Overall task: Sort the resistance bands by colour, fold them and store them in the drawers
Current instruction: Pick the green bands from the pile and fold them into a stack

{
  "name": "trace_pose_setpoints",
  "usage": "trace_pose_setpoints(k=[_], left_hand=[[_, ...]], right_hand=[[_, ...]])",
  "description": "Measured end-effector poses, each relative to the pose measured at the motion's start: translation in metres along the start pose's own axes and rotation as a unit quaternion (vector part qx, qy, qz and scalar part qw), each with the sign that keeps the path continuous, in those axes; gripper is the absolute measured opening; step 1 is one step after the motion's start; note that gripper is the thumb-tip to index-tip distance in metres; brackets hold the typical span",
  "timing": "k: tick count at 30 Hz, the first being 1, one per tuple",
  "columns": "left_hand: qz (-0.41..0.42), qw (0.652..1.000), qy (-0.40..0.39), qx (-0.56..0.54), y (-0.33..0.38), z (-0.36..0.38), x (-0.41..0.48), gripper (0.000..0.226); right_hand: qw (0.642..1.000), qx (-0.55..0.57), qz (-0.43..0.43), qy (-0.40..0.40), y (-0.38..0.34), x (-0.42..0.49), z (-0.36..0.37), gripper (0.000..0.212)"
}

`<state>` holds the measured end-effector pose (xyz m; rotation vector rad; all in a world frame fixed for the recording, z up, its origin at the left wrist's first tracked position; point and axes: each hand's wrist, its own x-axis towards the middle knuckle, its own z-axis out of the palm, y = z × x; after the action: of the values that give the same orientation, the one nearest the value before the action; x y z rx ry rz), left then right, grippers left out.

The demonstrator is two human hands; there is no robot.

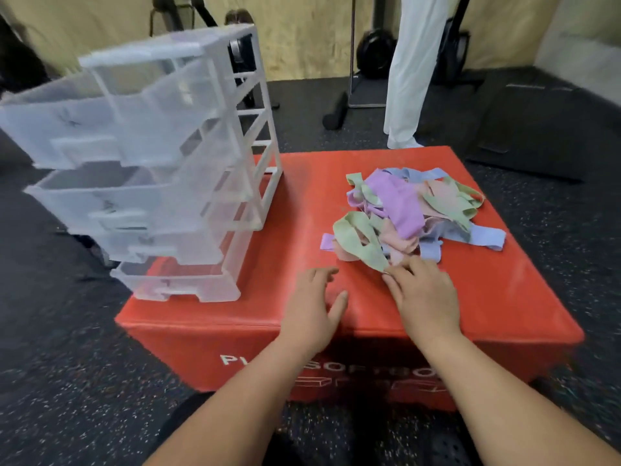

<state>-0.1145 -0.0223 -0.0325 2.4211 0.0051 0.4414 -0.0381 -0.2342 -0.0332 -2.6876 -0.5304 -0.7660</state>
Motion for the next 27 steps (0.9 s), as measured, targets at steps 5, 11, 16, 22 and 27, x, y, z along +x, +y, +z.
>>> trace_pose_setpoints(k=[5, 11, 16, 22, 27], left_hand=[[-0.085, 0.991, -0.101, -0.033, 0.023, -0.016, -0.013, 0.032], [-0.183, 0.937, -0.152, -0.256, 0.035, 0.002, -0.015, 0.027], [-0.236, 0.926, -0.104, -0.276, 0.008, 0.011, -0.007, 0.008], [-0.173, 0.967, -0.125, -0.14, -0.013, -0.022, 0.025, 0.019], [-0.139, 0.98, -0.137, -0.046, -0.042, -0.051, 0.047, 0.025]], right_hand=[[0.994, 0.056, 0.035, -0.087, -0.017, -0.028, -0.024, 0.02], [0.973, 0.098, -0.031, -0.206, -0.034, -0.045, -0.03, 0.014], [0.932, 0.25, -0.002, -0.263, -0.024, -0.026, -0.029, 0.019], [0.948, 0.221, 0.025, -0.228, -0.013, 0.023, -0.018, 0.018], [0.964, 0.197, 0.074, -0.165, 0.0, 0.05, 0.0, 0.025]])
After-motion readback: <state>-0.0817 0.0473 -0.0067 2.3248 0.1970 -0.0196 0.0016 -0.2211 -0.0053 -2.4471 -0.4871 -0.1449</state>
